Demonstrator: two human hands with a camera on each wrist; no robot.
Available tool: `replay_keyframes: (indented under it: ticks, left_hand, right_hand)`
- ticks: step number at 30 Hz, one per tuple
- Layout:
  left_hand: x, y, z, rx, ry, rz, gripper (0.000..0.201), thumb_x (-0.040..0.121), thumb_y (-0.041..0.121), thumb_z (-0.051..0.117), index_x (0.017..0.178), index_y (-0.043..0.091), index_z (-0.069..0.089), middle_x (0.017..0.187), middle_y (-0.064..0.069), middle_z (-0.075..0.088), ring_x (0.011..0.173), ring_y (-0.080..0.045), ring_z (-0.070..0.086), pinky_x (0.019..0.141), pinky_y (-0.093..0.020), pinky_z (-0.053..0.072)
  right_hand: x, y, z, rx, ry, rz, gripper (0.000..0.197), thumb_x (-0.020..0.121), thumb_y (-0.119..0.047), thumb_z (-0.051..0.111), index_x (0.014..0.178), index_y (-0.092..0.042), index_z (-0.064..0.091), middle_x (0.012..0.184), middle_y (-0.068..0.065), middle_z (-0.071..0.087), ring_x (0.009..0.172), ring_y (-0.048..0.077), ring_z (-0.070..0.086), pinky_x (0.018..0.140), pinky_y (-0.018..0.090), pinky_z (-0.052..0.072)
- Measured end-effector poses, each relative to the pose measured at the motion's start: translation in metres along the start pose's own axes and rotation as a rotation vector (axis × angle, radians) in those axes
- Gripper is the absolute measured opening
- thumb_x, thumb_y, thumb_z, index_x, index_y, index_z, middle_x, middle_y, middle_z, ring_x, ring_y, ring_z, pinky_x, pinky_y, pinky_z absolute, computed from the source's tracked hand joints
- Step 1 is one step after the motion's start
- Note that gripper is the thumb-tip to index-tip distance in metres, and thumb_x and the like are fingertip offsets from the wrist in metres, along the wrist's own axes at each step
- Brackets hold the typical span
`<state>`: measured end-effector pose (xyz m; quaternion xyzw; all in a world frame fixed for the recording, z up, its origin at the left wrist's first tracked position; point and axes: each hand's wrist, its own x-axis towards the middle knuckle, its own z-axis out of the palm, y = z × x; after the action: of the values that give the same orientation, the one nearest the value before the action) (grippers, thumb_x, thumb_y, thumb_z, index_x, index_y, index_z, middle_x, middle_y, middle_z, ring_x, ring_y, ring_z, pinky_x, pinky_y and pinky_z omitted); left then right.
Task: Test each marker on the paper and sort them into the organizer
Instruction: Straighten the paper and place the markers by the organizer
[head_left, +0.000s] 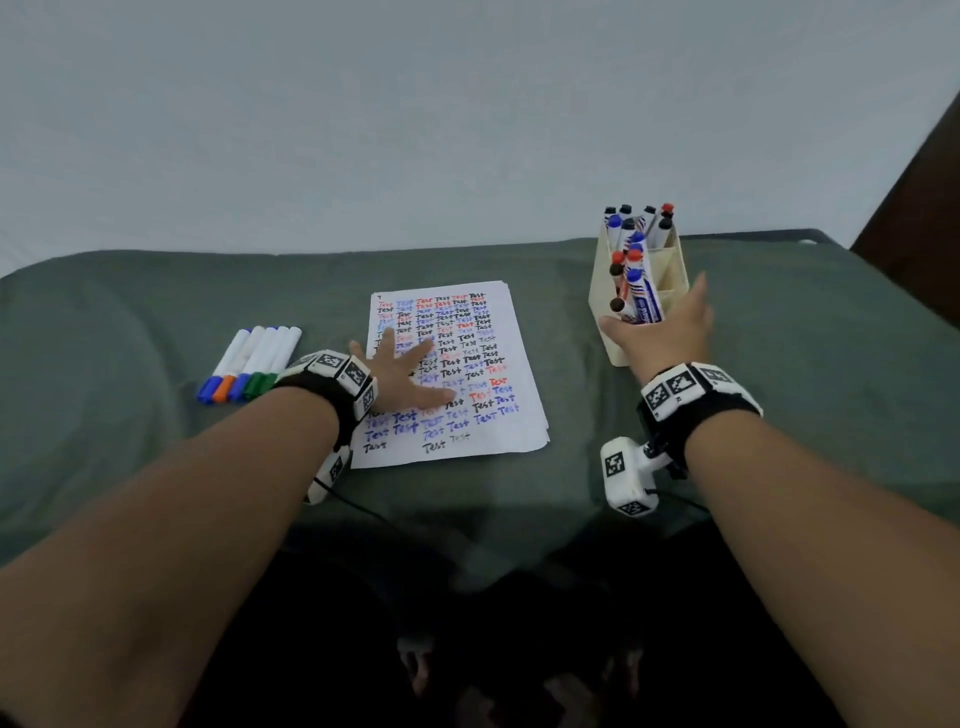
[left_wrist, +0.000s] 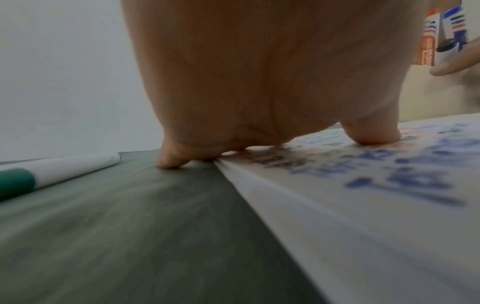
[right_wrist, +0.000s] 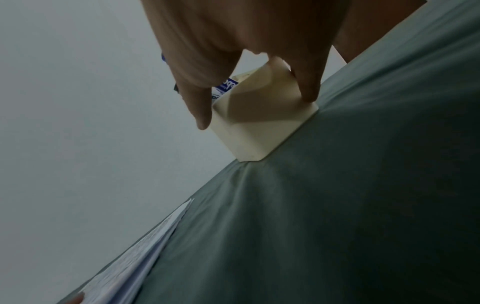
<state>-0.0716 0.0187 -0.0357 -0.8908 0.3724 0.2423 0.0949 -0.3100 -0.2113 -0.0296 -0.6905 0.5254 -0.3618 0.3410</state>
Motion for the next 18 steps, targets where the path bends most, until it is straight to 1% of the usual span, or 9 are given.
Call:
replay_keyframes:
  ticks: [1, 2, 3, 4, 5, 6, 10, 15, 18]
  left_hand:
    - [0.001, 0.001, 0.0, 0.008, -0.013, -0.006, 0.114, 0.055, 0.103, 0.024, 0.149, 0.057, -0.019, 0.162, -0.003, -0.031, 0.145, -0.055, -0.02, 0.119, -0.065, -0.005]
    - [0.003, 0.001, 0.001, 0.012, -0.027, -0.011, 0.116, 0.053, 0.104, 0.023, 0.149, 0.056, -0.021, 0.162, -0.003, -0.033, 0.145, -0.054, -0.022, 0.119, -0.065, -0.006]
    - [0.004, 0.0, 0.002, 0.012, -0.041, -0.013, 0.117, 0.051, 0.105, 0.021, 0.148, 0.056, -0.023, 0.161, -0.004, -0.035, 0.144, -0.054, -0.024, 0.118, -0.065, -0.008]
    - [0.005, -0.001, 0.003, 0.01, -0.052, -0.012, 0.12, 0.048, 0.106, 0.02, 0.147, 0.056, -0.024, 0.16, -0.004, -0.036, 0.143, -0.053, -0.026, 0.118, -0.065, -0.009]
    - [0.005, -0.002, 0.003, 0.007, -0.062, -0.011, 0.121, 0.046, 0.107, 0.02, 0.146, 0.057, -0.025, 0.16, -0.005, -0.037, 0.143, -0.053, -0.027, 0.118, -0.065, -0.009]
    - [0.006, -0.003, 0.003, 0.005, -0.073, -0.01, 0.122, 0.044, 0.108, 0.02, 0.146, 0.057, -0.026, 0.16, -0.004, -0.037, 0.143, -0.053, -0.028, 0.118, -0.065, -0.009]
    - [0.005, -0.002, -0.002, 0.004, -0.108, -0.021, 0.12, 0.045, 0.109, 0.021, 0.143, 0.06, -0.028, 0.159, -0.002, -0.038, 0.142, -0.055, -0.027, 0.118, -0.066, -0.008]
    - [0.003, 0.0, -0.004, 0.024, -0.112, -0.032, 0.112, 0.058, 0.105, 0.024, 0.144, 0.058, -0.028, 0.159, -0.003, -0.038, 0.143, -0.054, -0.027, 0.118, -0.066, -0.008]
    - [0.001, 0.001, -0.007, 0.025, -0.128, -0.04, 0.11, 0.059, 0.105, 0.026, 0.144, 0.058, -0.028, 0.159, -0.001, -0.038, 0.144, -0.052, -0.025, 0.116, -0.066, -0.007]
  right_hand:
    - [0.003, 0.0, 0.002, -0.025, -0.002, 0.013, 0.128, 0.065, -0.046, 0.089, 0.161, -0.017, 0.01, 0.158, 0.01, 0.03, 0.141, 0.03, 0.042, 0.114, 0.046, 0.039]
    - [0.005, 0.0, 0.005, -0.053, 0.012, 0.028, 0.122, 0.066, -0.045, 0.088, 0.158, -0.013, 0.016, 0.155, 0.011, 0.032, 0.138, 0.033, 0.044, 0.111, 0.047, 0.042]
    - [0.008, 0.0, 0.007, -0.083, 0.039, 0.031, 0.109, 0.066, -0.045, 0.087, 0.151, -0.009, 0.029, 0.149, 0.012, 0.038, 0.132, 0.035, 0.049, 0.106, 0.046, 0.047]
    - [0.01, 0.0, 0.009, -0.111, 0.067, 0.018, 0.091, 0.066, -0.044, 0.085, 0.138, -0.007, 0.041, 0.14, 0.013, 0.044, 0.122, 0.036, 0.055, 0.098, 0.043, 0.05]
    - [0.012, -0.001, 0.011, -0.129, 0.081, 0.004, 0.078, 0.066, -0.043, 0.083, 0.125, -0.006, 0.047, 0.132, 0.012, 0.047, 0.113, 0.035, 0.058, 0.089, 0.039, 0.051]
    - [0.015, -0.001, 0.012, -0.137, 0.077, -0.009, 0.072, 0.066, -0.042, 0.082, 0.119, -0.006, 0.049, 0.127, 0.012, 0.048, 0.107, 0.034, 0.059, 0.084, 0.036, 0.05]
    - [0.027, -0.007, 0.021, -0.168, 0.038, -0.045, 0.078, 0.069, -0.045, 0.084, 0.125, -0.002, 0.049, 0.129, 0.013, 0.047, 0.103, 0.032, 0.06, 0.081, 0.032, 0.047]
    - [0.042, -0.024, 0.041, -0.175, 0.005, -0.048, 0.082, 0.071, -0.047, 0.086, 0.129, -0.002, 0.048, 0.132, 0.013, 0.046, 0.108, 0.032, 0.061, 0.086, 0.035, 0.051]
    - [0.051, -0.036, 0.056, -0.169, -0.006, -0.029, 0.082, 0.07, -0.048, 0.086, 0.127, -0.003, 0.048, 0.134, 0.013, 0.046, 0.111, 0.033, 0.06, 0.092, 0.038, 0.052]
